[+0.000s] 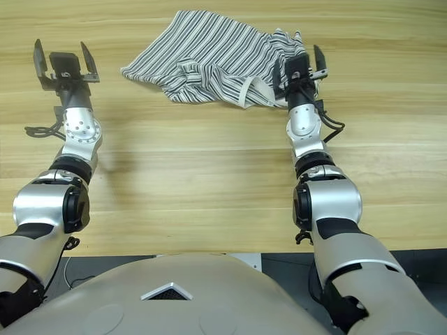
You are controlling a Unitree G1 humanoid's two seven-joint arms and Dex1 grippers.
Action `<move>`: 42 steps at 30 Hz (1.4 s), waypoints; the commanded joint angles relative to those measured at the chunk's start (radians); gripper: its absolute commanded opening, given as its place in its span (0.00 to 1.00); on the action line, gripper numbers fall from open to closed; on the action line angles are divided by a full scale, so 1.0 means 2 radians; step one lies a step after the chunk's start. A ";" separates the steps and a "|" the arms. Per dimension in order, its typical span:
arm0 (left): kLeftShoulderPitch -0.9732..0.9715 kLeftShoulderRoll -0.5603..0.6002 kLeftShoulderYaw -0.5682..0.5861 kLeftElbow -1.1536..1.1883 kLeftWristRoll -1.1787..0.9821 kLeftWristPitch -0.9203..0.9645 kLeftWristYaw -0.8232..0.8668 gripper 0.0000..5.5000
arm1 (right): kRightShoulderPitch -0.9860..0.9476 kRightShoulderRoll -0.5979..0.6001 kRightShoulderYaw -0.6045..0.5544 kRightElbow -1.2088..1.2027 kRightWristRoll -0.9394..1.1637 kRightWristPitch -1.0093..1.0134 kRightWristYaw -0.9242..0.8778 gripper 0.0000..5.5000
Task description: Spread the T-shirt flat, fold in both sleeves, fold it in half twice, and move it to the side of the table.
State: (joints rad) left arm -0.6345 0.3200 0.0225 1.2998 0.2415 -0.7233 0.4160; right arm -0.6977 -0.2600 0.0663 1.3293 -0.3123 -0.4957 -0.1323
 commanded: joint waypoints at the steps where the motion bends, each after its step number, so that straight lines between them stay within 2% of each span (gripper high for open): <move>1: 0.001 0.001 -0.001 -0.013 0.000 -0.011 -0.001 0.77 | -0.027 -0.027 0.054 0.009 -0.056 0.067 0.022 0.78; 9: 0.009 -0.009 0.008 -0.040 -0.009 -0.044 0.000 0.77 | -0.065 -0.051 0.124 0.012 -0.115 0.112 0.117 0.78; 16: 0.012 -0.009 0.012 -0.054 -0.013 -0.051 -0.011 0.77 | 0.005 -0.016 0.104 -0.029 -0.047 0.061 0.264 0.78; 20: 0.000 0.002 0.011 -0.063 -0.013 -0.054 -0.023 0.77 | 0.048 0.002 0.090 -0.077 0.003 0.064 0.317 0.78; 25: -0.016 0.012 0.014 -0.069 -0.018 -0.051 -0.043 0.77 | 0.119 0.001 0.104 -0.177 0.035 0.099 0.377 0.78; 30: -0.025 0.020 0.023 -0.075 -0.035 -0.050 -0.071 0.77 | 0.191 -0.034 0.129 -0.275 0.026 0.152 0.400 0.78; 36: -0.038 0.022 0.019 -0.079 -0.037 -0.038 -0.104 0.77 | 0.295 -0.082 0.159 -0.506 0.029 0.256 0.438 0.78; 38: -0.044 0.021 -0.012 -0.084 -0.010 -0.023 -0.137 0.77 | 0.325 -0.094 0.161 -0.593 0.033 0.311 0.442 0.78; 42: -0.033 0.037 -0.115 -0.133 0.084 -0.034 -0.220 0.77 | 0.358 -0.114 0.167 -0.748 0.038 0.402 0.448 0.78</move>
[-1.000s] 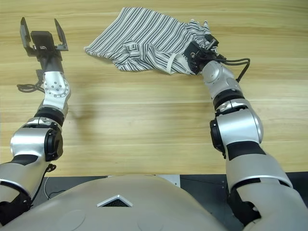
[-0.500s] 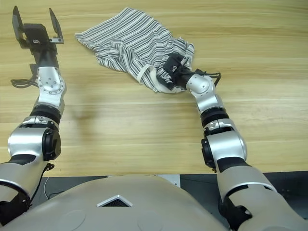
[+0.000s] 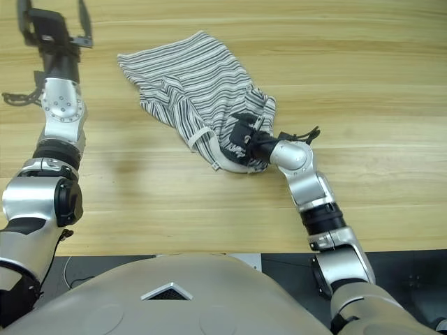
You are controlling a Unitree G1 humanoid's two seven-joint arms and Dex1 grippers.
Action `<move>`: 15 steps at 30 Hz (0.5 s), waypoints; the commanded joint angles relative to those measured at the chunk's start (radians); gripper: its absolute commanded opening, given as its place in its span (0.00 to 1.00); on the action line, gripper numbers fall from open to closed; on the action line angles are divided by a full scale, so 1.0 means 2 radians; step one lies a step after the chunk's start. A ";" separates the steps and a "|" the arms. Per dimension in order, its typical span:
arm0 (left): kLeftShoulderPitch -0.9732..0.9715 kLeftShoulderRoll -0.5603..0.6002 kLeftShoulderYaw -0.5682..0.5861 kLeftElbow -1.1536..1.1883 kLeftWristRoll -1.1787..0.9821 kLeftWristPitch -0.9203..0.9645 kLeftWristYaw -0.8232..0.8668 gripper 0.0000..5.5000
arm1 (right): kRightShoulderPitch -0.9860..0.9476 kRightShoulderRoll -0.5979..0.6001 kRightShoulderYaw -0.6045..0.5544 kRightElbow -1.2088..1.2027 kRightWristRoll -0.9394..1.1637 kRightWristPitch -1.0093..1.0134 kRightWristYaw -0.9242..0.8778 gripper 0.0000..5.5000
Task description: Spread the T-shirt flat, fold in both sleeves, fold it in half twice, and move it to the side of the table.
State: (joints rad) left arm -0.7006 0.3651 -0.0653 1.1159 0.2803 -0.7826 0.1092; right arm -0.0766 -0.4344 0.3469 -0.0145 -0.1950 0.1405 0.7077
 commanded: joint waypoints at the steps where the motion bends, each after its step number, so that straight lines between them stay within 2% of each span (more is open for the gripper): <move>1: 0.003 0.018 -0.084 -0.053 0.072 -0.006 -0.087 0.77 | 0.045 -0.027 0.027 -0.091 -0.020 0.096 0.026 0.78; 4: 0.010 0.028 -0.113 -0.093 0.071 -0.009 -0.165 0.77 | 0.009 -0.022 0.015 -0.098 -0.018 0.108 0.013 0.78; 7: 0.027 0.049 -0.144 -0.160 0.055 -0.006 -0.270 0.77 | -0.057 -0.026 -0.022 -0.093 -0.025 0.098 -0.014 0.78; 11: 0.042 0.070 -0.165 -0.250 0.039 0.029 -0.368 0.77 | -0.072 -0.043 -0.029 -0.102 -0.029 0.093 -0.012 0.78; 13: 0.039 0.072 -0.179 -0.252 0.061 0.042 -0.380 0.77 | -0.072 -0.043 -0.027 -0.096 -0.029 0.090 -0.014 0.78; 15: 0.026 0.072 -0.202 -0.218 0.114 0.050 -0.358 0.77 | -0.072 -0.039 -0.021 -0.081 -0.030 0.083 -0.017 0.78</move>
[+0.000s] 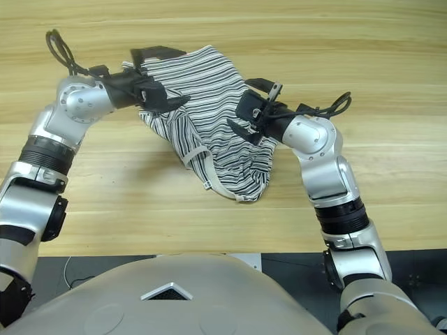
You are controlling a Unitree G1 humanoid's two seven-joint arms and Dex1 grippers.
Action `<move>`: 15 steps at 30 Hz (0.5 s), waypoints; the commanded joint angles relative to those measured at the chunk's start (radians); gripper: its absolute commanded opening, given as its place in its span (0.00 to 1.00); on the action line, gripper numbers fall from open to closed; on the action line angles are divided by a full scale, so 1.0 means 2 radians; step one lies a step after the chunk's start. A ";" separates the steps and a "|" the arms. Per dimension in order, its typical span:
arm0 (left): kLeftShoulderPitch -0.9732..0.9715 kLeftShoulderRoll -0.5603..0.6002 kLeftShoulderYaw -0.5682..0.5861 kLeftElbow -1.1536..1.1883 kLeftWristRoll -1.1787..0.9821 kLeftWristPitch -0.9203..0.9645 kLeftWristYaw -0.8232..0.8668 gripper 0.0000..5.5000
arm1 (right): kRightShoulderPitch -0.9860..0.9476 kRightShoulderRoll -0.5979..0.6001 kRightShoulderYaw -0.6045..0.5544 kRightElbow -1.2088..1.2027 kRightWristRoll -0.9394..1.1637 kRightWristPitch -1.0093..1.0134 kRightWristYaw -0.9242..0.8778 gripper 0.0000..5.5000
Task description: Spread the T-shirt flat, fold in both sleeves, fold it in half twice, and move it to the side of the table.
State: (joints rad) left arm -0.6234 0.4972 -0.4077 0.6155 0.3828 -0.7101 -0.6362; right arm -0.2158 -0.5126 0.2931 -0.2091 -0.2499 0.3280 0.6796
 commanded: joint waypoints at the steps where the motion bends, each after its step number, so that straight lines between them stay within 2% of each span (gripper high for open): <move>1: -0.019 0.003 -0.041 0.051 0.080 0.016 0.025 0.77 | 0.000 0.002 0.009 0.025 -0.002 -0.013 -0.005 0.78; 9: -0.073 -0.047 -0.126 0.229 0.193 0.032 0.121 0.77 | 0.036 -0.016 0.063 0.081 -0.016 -0.047 0.024 0.78; 12: -0.058 -0.023 -0.153 0.245 0.211 0.015 0.117 0.77 | 0.020 -0.037 0.086 0.153 -0.045 -0.077 0.036 0.78; 15: -0.008 0.034 -0.158 0.181 0.189 -0.022 0.075 0.77 | -0.023 -0.045 0.102 0.269 -0.079 -0.115 0.007 0.78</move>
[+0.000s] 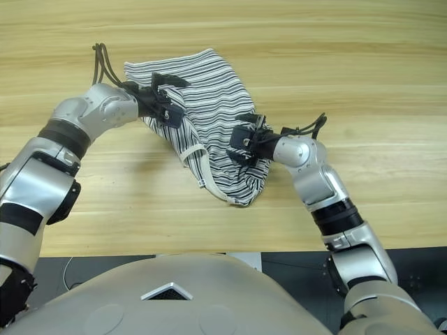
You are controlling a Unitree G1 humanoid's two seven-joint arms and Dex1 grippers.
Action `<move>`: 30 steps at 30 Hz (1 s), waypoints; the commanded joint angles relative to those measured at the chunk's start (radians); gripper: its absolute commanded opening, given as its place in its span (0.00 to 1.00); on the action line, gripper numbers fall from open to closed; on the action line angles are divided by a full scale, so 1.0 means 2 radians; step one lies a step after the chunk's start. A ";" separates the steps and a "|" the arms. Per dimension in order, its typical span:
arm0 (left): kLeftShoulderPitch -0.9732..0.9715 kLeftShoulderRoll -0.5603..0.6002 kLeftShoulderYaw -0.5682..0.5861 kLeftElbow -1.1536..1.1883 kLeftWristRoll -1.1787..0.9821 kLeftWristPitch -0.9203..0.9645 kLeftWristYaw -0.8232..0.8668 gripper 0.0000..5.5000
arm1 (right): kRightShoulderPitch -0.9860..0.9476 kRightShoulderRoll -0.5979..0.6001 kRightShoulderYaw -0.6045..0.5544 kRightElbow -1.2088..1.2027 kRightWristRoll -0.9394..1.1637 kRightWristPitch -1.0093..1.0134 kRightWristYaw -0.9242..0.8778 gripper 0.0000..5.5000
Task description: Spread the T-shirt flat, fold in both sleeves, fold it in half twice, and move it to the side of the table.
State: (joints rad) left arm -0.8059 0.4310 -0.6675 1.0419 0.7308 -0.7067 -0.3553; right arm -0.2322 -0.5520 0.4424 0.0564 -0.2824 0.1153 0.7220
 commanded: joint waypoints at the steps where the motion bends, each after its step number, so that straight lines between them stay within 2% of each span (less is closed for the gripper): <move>1: 0.104 0.090 -0.026 -0.063 0.003 -0.031 -0.086 0.77 | -0.027 -0.025 0.028 0.162 -0.067 -0.016 -0.022 0.78; 7: 0.282 0.267 0.008 -0.327 -0.137 0.013 -0.219 0.77 | -0.061 -0.023 0.032 0.240 -0.067 -0.044 -0.039 0.78; 9: 0.329 0.308 0.024 -0.381 -0.161 0.040 -0.232 0.77 | -0.068 -0.021 0.034 0.257 -0.067 -0.051 -0.041 0.78; 15: 0.428 0.381 0.061 -0.481 -0.199 0.104 -0.245 0.77 | -0.075 -0.021 0.039 0.287 -0.065 -0.062 -0.044 0.78; 19: 0.499 0.457 0.146 -0.617 -0.258 0.132 -0.223 0.77 | -0.076 -0.022 0.042 0.302 -0.069 -0.066 -0.048 0.78; 23: 0.559 0.464 0.292 -0.793 -0.296 0.151 -0.204 0.77 | -0.082 -0.015 0.045 0.324 -0.070 -0.067 -0.061 0.78; 25: 0.584 0.448 0.342 -0.862 -0.311 0.165 -0.214 0.77 | -0.086 -0.014 0.044 0.330 -0.070 -0.068 -0.064 0.78; 28: 0.630 0.435 0.360 -0.921 -0.335 0.170 -0.238 0.77 | -0.089 -0.013 0.041 0.333 -0.068 -0.074 -0.069 0.78; 30: 0.629 0.421 0.363 -0.908 -0.325 0.164 -0.242 0.77 | -0.084 -0.015 0.032 0.305 -0.055 -0.079 -0.062 0.78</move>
State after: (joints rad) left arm 0.4548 1.2955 0.0418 -0.7936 0.0666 -0.3755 -0.8231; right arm -0.5240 -0.5698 0.4685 0.6208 -0.3508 -0.0941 0.5400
